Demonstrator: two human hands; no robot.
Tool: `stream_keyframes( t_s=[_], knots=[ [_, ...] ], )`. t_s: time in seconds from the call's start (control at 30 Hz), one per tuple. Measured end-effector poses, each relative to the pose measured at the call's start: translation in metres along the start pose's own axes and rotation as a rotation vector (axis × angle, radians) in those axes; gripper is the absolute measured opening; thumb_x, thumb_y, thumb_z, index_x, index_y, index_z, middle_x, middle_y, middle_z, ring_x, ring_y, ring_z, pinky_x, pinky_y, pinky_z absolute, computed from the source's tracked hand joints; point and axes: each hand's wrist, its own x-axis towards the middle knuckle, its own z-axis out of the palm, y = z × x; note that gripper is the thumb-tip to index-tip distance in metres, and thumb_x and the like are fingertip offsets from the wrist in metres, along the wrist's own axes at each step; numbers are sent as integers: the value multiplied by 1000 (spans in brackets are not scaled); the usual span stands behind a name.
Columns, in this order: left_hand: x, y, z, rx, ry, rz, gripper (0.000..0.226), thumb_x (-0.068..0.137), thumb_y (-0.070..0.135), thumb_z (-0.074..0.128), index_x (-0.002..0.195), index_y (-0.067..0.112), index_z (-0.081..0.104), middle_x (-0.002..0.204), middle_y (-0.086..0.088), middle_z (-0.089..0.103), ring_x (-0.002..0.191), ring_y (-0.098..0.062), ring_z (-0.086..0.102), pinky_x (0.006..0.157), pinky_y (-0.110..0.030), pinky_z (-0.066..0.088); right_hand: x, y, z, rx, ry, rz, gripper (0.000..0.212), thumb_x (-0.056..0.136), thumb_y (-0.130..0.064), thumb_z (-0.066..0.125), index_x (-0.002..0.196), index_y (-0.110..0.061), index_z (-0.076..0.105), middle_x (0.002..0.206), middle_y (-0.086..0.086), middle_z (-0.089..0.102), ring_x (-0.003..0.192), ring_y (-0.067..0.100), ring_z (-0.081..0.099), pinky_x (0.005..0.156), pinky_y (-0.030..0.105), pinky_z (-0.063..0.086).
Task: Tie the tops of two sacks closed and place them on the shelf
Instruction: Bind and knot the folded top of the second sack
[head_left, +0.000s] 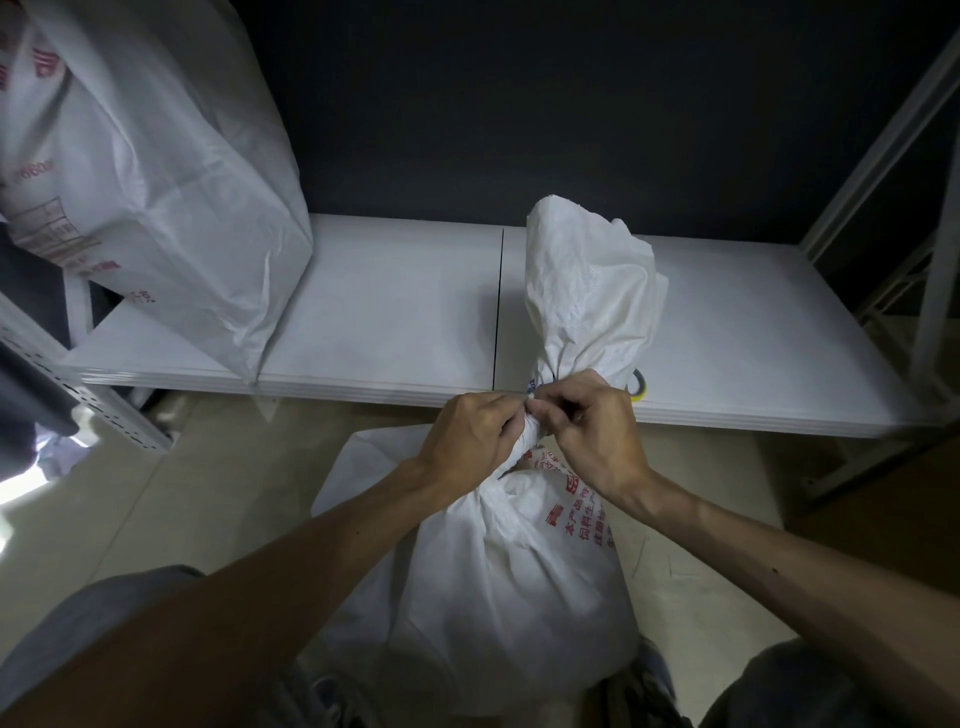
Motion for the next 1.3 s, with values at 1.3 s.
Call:
stream_keyframes(
  t_s=[1.3],
  knots=[
    [-1, 0, 3, -1, 6, 25, 27, 89, 11, 51, 66, 2, 60, 56, -8, 56, 46, -19, 46, 52, -21, 35, -1, 3, 1, -22, -14, -3, 8, 83, -7, 73, 81, -14, 76, 71, -23, 57, 81, -2, 55, 72, 9, 39]
  ],
)
